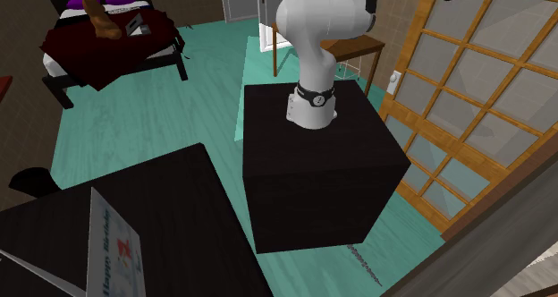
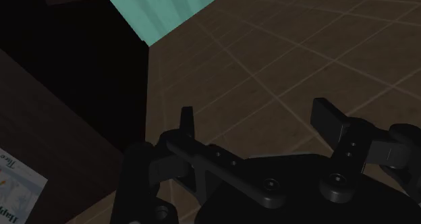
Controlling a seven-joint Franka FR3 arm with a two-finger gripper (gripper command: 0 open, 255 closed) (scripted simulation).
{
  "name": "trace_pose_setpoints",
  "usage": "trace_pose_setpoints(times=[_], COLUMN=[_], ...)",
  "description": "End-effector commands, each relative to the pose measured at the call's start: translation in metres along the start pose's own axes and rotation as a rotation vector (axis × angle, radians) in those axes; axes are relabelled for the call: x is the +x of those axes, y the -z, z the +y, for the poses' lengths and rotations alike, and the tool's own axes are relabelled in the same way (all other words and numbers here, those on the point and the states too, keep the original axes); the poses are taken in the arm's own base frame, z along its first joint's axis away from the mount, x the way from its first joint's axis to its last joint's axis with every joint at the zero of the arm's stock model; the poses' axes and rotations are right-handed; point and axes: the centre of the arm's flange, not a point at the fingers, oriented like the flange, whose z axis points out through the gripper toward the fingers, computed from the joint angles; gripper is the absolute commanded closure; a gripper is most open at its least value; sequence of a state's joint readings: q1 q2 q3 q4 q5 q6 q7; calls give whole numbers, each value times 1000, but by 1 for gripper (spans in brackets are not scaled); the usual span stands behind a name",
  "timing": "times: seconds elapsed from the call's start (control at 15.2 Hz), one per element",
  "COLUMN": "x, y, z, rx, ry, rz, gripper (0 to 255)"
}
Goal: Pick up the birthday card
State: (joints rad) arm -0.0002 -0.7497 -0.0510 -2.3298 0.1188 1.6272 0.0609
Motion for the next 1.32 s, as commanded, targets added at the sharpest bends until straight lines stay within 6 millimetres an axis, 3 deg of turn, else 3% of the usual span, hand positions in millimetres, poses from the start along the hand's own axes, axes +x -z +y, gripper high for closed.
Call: trace_pose_setpoints(times=[0.0, 0.59, 1.25], x=[0, 37, 91], y=[0, -36, -70], z=[0, 100, 206], rx=[0, -50, -105], ry=[0, 124, 261], rz=[0, -9, -19], gripper=[0, 0, 0])
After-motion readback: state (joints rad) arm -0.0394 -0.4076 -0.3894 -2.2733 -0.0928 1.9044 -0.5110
